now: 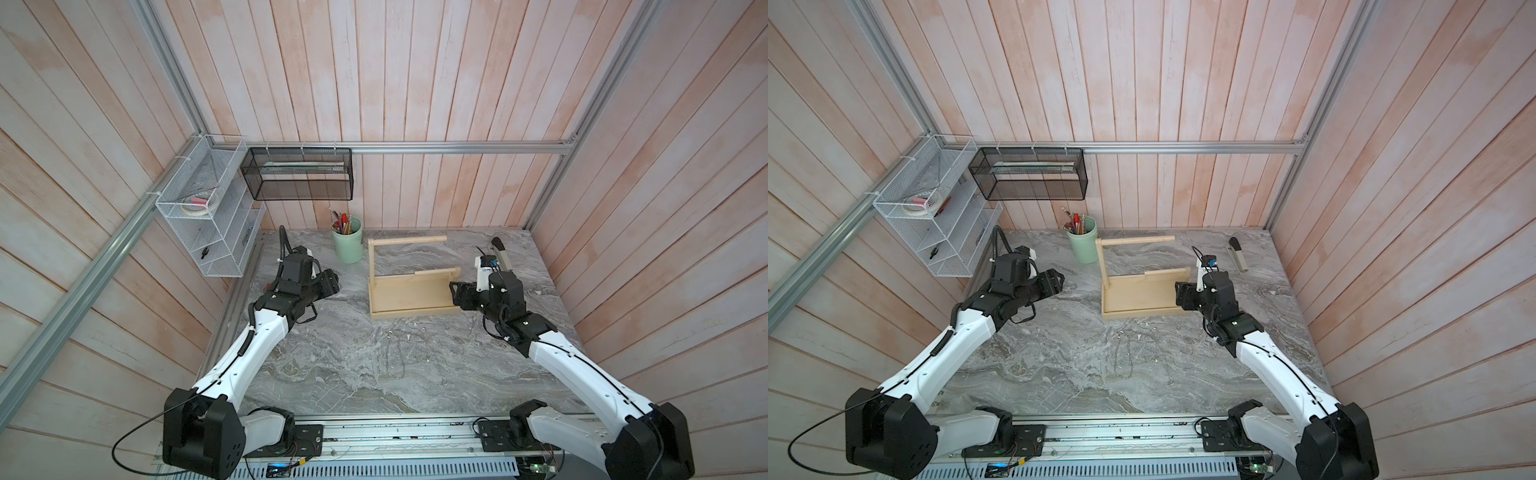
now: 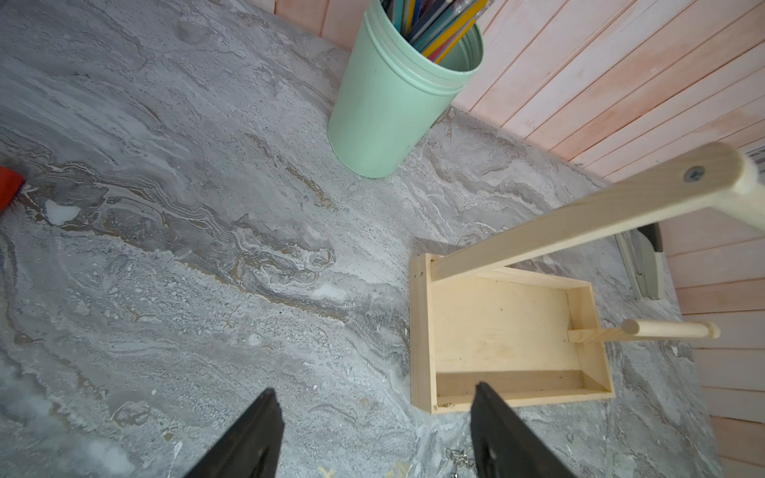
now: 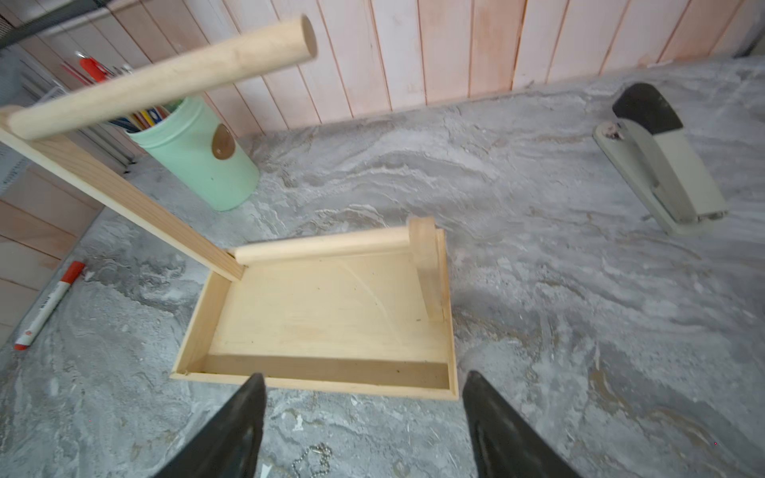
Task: Hang the necklace on the jewelry display stand
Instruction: Pick up the necklace from the center of the board.
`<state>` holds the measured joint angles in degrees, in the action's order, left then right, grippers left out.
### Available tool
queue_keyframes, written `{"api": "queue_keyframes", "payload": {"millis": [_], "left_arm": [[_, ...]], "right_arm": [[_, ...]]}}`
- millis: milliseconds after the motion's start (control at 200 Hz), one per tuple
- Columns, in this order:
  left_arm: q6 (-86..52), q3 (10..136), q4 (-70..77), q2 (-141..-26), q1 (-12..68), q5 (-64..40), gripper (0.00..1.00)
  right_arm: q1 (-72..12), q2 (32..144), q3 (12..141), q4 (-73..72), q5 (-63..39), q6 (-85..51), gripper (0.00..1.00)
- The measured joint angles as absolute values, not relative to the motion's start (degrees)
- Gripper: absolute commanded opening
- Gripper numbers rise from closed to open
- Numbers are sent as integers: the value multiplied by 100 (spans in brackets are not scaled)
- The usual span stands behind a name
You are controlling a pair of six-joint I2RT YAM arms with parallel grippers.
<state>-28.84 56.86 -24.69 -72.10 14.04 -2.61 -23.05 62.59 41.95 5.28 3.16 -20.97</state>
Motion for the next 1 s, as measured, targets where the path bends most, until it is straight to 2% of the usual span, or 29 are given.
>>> {"api": "queue_keyframes", "payload": {"millis": [295,565,1000], "left_arm": [[-2871,5653,-2576,-7199,1673,-99,75],[-2978,5408,-2617,-6906,1719,10,75],[-2980,5336,-2617,-6897,1719,115,75]], "right_arm": [[-2362,6381,3970,602,268,-2434,71],[-3022,7185,3590,600,30,-2611,71],[-3610,8468,3940,478,-60,-2657,70]]}}
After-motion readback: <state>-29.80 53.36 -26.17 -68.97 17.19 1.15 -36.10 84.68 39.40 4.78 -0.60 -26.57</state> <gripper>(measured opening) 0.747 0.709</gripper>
